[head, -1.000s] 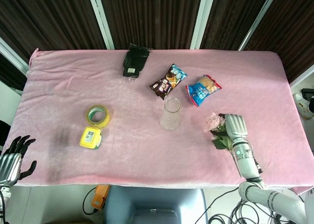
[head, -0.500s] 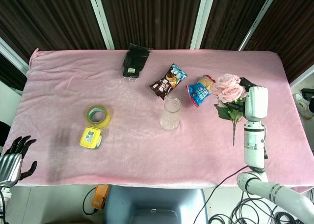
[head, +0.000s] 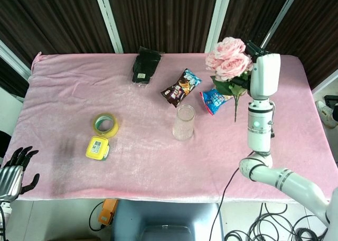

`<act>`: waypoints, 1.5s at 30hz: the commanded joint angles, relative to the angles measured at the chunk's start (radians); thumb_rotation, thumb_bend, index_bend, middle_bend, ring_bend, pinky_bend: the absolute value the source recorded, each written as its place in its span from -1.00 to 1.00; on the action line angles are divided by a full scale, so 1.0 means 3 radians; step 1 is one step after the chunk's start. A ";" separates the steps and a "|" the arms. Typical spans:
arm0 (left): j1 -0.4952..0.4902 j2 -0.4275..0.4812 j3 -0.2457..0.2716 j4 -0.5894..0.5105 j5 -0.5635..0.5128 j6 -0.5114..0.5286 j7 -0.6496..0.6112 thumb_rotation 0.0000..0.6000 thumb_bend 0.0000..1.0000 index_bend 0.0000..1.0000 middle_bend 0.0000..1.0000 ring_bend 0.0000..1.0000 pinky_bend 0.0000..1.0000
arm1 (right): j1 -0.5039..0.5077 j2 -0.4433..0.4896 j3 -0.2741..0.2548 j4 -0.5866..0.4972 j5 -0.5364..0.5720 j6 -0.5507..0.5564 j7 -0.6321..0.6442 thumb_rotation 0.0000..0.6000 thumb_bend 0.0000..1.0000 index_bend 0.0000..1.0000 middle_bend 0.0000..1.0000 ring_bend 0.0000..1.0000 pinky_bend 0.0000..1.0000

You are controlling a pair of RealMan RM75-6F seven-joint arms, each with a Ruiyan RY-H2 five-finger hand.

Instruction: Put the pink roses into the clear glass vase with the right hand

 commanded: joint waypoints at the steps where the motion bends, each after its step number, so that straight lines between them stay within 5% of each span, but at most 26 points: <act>1: 0.0001 0.0002 -0.0006 0.0003 -0.0008 0.0000 -0.0011 1.00 -0.21 -0.63 -0.82 -0.92 -0.40 | 0.0278 -0.0098 0.0123 0.0249 0.0095 -0.0177 0.0072 1.00 -0.35 0.65 0.40 0.58 0.92; 20: 0.0027 0.0020 -0.0052 0.0021 -0.0075 0.0025 -0.0085 1.00 -0.21 -0.62 -0.82 -0.92 -0.40 | 0.1249 -0.0863 -0.0092 0.1770 0.0113 -0.0530 0.0550 1.00 -0.35 0.64 0.40 0.58 0.92; 45: 0.0065 0.0036 -0.0079 0.0042 -0.0082 0.0077 -0.0175 1.00 -0.21 -0.63 -0.82 -0.92 -0.40 | 0.1361 -0.1209 -0.0350 0.2192 0.0118 -0.0460 0.1073 1.00 -0.33 0.63 0.40 0.58 0.92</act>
